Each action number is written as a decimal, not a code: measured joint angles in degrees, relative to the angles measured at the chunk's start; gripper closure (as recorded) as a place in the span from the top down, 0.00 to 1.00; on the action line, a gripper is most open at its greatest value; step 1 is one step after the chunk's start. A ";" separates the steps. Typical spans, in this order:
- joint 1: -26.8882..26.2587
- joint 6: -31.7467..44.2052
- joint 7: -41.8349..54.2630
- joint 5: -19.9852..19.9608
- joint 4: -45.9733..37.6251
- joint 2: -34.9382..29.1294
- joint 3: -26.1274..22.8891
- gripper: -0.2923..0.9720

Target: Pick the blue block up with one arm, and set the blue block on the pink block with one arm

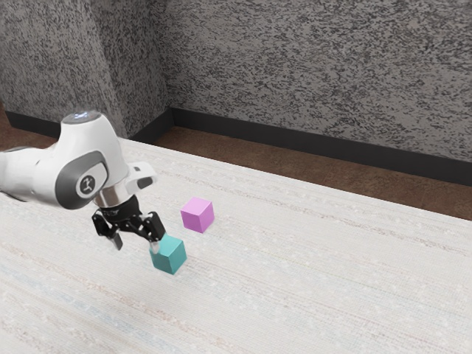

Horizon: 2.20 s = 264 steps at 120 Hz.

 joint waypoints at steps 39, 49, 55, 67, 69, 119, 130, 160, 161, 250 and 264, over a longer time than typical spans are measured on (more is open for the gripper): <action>0.57 6.73 9.88 -0.45 4.49 8.93 1.90 0.77; 0.38 7.18 12.12 -0.43 6.32 11.27 1.92 0.77; 0.31 7.35 13.33 -0.47 7.54 13.15 1.90 0.77; 0.34 7.21 15.28 -1.19 10.00 15.71 1.62 0.77; 0.34 7.10 15.53 -1.33 10.31 15.98 1.53 0.77; -0.99 -0.64 13.82 4.46 16.59 21.31 1.35 0.77; -0.98 -1.64 12.61 5.69 16.85 22.16 1.33 0.77; -0.99 -2.26 10.19 6.72 17.40 23.92 1.32 0.77; -1.00 -2.25 10.13 6.74 17.45 23.99 1.32 0.77; -2.06 6.00 10.39 8.99 17.93 27.11 1.33 0.76; -2.05 6.27 9.87 8.78 17.37 26.73 1.62 0.76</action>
